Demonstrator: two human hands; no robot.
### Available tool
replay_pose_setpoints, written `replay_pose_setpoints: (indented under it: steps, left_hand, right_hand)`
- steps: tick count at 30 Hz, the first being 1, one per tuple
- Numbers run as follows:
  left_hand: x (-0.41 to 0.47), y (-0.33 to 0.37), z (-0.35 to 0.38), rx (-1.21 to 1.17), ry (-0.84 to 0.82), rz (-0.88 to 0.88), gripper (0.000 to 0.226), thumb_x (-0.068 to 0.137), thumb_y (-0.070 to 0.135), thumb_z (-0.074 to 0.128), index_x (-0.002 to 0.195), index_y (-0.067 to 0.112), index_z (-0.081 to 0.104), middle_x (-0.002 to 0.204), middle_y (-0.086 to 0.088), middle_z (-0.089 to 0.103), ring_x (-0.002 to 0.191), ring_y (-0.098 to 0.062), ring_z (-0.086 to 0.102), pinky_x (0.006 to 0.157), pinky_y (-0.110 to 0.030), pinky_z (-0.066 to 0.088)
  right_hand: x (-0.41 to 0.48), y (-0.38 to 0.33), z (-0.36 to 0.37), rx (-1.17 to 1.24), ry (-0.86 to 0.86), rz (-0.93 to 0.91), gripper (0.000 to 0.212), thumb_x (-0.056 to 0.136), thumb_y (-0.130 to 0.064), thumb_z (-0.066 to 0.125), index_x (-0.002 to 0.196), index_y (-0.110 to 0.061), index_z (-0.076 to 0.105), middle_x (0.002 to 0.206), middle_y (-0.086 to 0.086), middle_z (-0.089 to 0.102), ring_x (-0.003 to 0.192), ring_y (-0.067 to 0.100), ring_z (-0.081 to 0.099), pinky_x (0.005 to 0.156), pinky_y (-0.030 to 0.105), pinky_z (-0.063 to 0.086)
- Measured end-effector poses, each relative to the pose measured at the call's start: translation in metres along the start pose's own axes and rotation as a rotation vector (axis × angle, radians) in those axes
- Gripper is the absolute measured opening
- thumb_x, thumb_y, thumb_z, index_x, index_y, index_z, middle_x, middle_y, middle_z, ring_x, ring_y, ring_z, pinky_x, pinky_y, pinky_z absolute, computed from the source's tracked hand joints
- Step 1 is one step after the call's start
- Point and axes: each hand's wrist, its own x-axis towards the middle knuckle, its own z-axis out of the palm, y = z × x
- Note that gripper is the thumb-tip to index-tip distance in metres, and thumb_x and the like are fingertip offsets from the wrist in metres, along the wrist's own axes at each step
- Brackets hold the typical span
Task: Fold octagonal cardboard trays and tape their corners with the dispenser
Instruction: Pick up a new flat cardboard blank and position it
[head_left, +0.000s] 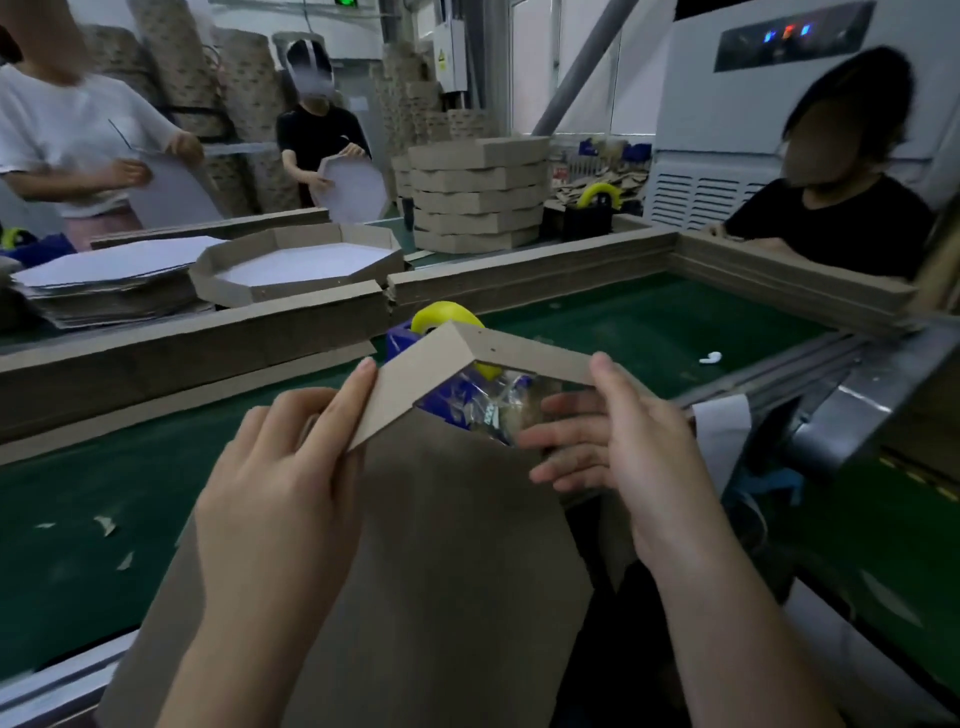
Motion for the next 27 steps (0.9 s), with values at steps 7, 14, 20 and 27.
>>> replay_pose_setpoints:
  steps: [7, 14, 20, 27]
  left_hand:
    - [0.001, 0.008, 0.0, -0.001, -0.009, 0.003, 0.043, 0.09, 0.011, 0.053, 0.132, 0.018, 0.06, 0.104, -0.012, 0.066, 0.087, -0.037, 0.059, 0.063, -0.041, 0.045]
    - [-0.005, 0.019, 0.011, 0.026, -0.068, 0.03, 0.04, 0.09, 0.011, 0.055, 0.129, 0.016, 0.063, 0.1, -0.013, 0.067, 0.081, -0.037, 0.059, 0.062, -0.041, 0.045]
    - [-0.009, 0.029, 0.015, 0.075, -0.058, 0.112, 0.038, 0.089, 0.012, 0.057, 0.126, 0.015, 0.065, 0.099, -0.013, 0.067, 0.079, -0.036, 0.059, 0.062, -0.038, 0.044]
    - [-0.013, 0.022, 0.006, -0.009, -0.047, 0.179, 0.032, 0.092, 0.024, 0.054, 0.115, 0.011, 0.071, 0.103, -0.009, 0.071, 0.082, -0.033, 0.063, 0.066, -0.038, 0.048]
  right_hand:
    - [0.003, 0.001, -0.009, -0.194, -0.029, 0.127, 0.065, 0.099, -0.056, 0.034, 0.089, 0.0, 0.065, 0.068, 0.012, 0.073, 0.046, 0.023, 0.066, 0.039, 0.021, 0.045]
    - [-0.002, 0.005, -0.03, -0.7, 0.003, 0.295, 0.099, 0.09, -0.074, 0.004, 0.075, -0.003, 0.071, 0.059, 0.009, 0.071, 0.052, 0.022, 0.069, 0.059, 0.032, 0.052]
    - [-0.009, -0.008, -0.003, -0.707, 0.168, -0.742, 0.038, 0.092, -0.051, 0.044, 0.098, -0.019, 0.065, 0.101, -0.007, 0.059, 0.102, 0.013, 0.051, 0.084, 0.028, 0.04]
    - [0.007, -0.01, 0.014, -0.884, -0.481, -0.723, 0.044, 0.081, -0.053, 0.067, 0.12, -0.033, 0.065, 0.112, -0.009, 0.06, 0.109, 0.005, 0.044, 0.101, 0.039, 0.038]
